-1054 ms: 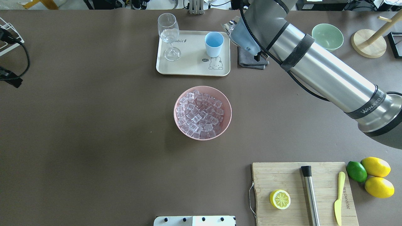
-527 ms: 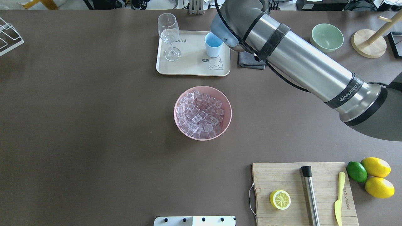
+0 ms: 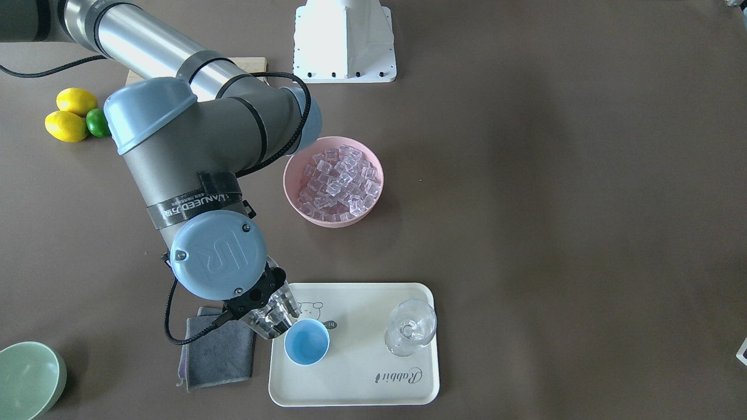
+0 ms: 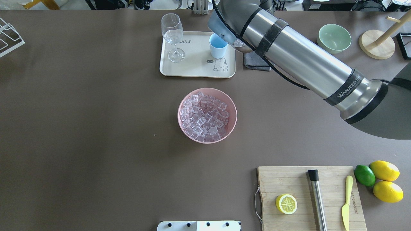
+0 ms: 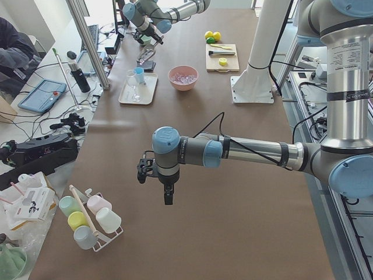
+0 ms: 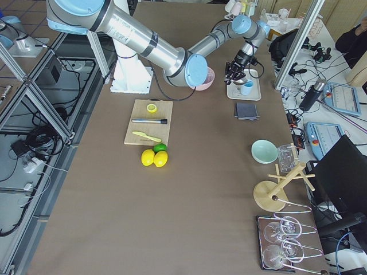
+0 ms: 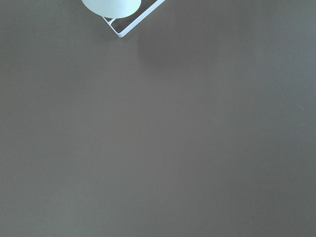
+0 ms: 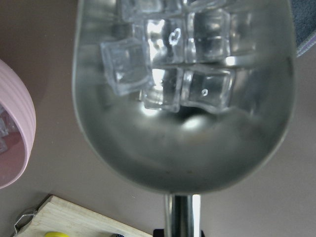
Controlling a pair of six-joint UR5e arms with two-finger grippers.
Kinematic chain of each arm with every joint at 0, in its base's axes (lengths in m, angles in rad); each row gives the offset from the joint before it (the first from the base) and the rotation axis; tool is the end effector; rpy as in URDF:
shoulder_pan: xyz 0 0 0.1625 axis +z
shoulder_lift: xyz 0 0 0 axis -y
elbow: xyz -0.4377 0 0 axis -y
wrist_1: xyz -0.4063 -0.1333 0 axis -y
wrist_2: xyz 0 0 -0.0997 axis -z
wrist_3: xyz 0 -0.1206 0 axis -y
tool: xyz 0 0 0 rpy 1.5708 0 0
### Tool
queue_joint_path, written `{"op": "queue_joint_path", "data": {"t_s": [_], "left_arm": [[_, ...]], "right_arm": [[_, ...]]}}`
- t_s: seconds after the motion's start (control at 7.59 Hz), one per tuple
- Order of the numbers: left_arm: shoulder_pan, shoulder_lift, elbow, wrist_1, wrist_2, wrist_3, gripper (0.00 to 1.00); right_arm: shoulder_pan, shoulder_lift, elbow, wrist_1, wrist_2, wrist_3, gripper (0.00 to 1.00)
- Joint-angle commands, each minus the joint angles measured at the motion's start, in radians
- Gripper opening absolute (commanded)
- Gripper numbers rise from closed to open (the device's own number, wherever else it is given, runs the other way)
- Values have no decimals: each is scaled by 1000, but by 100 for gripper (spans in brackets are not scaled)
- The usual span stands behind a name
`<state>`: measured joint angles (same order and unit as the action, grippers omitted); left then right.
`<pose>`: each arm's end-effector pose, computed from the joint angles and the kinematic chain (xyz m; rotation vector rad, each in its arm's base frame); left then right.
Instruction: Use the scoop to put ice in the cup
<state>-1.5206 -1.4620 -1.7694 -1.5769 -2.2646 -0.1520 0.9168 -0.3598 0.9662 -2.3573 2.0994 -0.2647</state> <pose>-0.0328 -0.4675 0.6439 0.0216 0.6991 -0.0644 -0.4431 -0.6972 0.2054 -0.2832 -0.4984 -0.8468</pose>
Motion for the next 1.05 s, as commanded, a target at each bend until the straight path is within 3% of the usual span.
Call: {"op": "queue_joint_path", "data": {"t_s": [0.0,0.92], "left_arm": [[-7,-1,10,0,-38,-1,98],[-12,-1,36,3,-38,-3,98]], "right_arm": [[-19,31,-53,-2,-32,-24,0],[-23,71,-115,-2,-94,-54,0]]}}
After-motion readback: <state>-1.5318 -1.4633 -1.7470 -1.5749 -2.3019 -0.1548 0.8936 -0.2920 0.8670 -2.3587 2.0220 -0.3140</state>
